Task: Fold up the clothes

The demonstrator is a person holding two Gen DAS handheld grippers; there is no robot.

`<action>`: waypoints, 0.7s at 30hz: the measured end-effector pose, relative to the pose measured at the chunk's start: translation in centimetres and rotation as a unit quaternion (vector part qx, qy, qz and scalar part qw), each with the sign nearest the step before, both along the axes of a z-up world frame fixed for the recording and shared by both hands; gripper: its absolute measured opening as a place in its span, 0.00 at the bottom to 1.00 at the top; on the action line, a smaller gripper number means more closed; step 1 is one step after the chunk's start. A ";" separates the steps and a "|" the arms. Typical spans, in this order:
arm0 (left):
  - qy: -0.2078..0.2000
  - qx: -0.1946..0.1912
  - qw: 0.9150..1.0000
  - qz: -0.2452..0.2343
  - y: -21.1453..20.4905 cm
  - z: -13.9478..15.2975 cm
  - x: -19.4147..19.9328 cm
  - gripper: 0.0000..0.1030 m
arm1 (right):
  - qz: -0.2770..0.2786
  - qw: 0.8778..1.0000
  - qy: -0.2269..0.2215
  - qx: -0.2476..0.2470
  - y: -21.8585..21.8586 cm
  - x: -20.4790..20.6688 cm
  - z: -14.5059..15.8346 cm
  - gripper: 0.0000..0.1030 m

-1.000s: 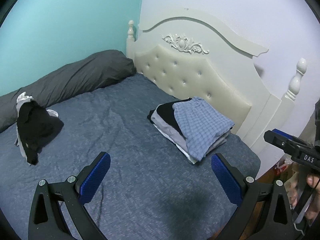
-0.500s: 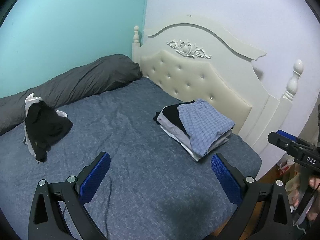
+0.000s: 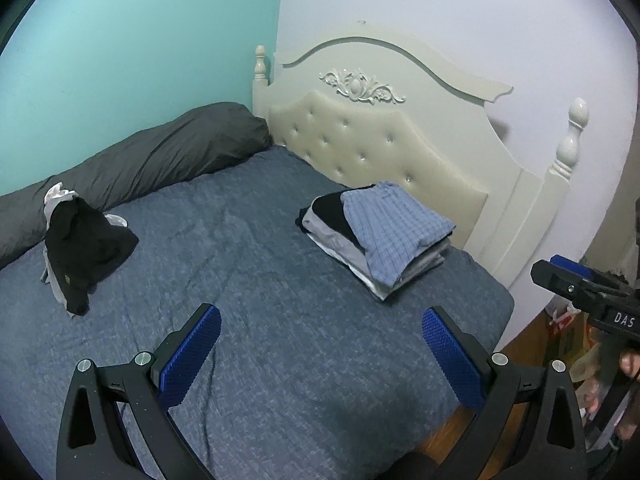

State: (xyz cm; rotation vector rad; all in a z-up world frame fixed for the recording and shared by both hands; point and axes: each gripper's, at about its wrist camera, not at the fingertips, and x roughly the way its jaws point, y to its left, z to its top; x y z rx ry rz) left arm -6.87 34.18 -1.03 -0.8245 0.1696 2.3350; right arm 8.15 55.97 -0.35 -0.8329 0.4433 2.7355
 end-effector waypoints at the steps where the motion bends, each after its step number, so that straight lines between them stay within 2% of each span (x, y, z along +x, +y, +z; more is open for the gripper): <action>1: 0.001 0.000 1.000 0.001 -0.1 -0.1 0.2 1.00 | 0.000 1.000 0.000 -0.001 -0.2 0.2 -0.1 0.90; 11: 0.014 -0.008 1.000 0.006 -0.9 -0.7 2.2 1.00 | -0.004 1.000 -0.002 -0.003 -1.5 2.1 -0.7 0.90; 21: 0.011 -0.004 1.000 -0.005 -1.4 -0.7 3.5 1.00 | -0.004 1.000 -0.004 -0.002 -2.5 3.2 -1.1 0.90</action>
